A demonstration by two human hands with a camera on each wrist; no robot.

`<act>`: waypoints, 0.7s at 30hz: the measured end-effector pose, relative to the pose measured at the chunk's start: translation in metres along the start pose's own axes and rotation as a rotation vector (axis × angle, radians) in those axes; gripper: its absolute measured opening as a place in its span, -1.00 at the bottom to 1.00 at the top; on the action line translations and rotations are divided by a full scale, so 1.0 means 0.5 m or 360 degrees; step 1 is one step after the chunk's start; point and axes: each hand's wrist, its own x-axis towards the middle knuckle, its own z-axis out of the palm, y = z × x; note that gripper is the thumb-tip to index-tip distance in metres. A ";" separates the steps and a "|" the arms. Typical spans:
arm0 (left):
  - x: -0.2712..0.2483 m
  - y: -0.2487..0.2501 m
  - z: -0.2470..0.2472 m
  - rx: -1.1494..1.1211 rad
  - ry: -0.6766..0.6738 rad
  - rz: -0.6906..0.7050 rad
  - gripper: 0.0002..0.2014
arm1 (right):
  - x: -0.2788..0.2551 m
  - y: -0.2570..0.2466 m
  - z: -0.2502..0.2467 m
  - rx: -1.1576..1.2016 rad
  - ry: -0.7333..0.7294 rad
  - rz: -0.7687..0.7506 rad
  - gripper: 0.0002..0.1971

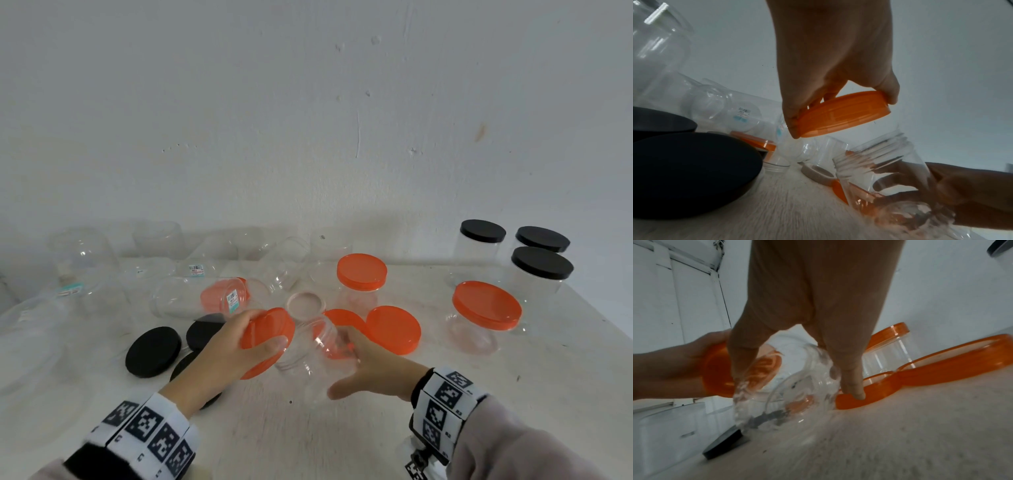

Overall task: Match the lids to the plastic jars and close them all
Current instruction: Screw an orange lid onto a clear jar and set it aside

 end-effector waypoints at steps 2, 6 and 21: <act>-0.001 0.001 0.012 0.0075 -0.0020 0.0040 -0.24 | -0.003 0.009 -0.009 -0.0028 -0.0022 0.0032 0.02; 0.002 0.010 0.036 0.0213 -0.0065 0.0112 -0.21 | -0.007 0.021 -0.011 -0.0086 -0.0027 0.0040 0.10; 0.025 0.030 0.117 0.0727 -0.0079 0.0456 -0.10 | 0.000 0.016 0.015 0.0112 -0.0003 -0.0109 -0.03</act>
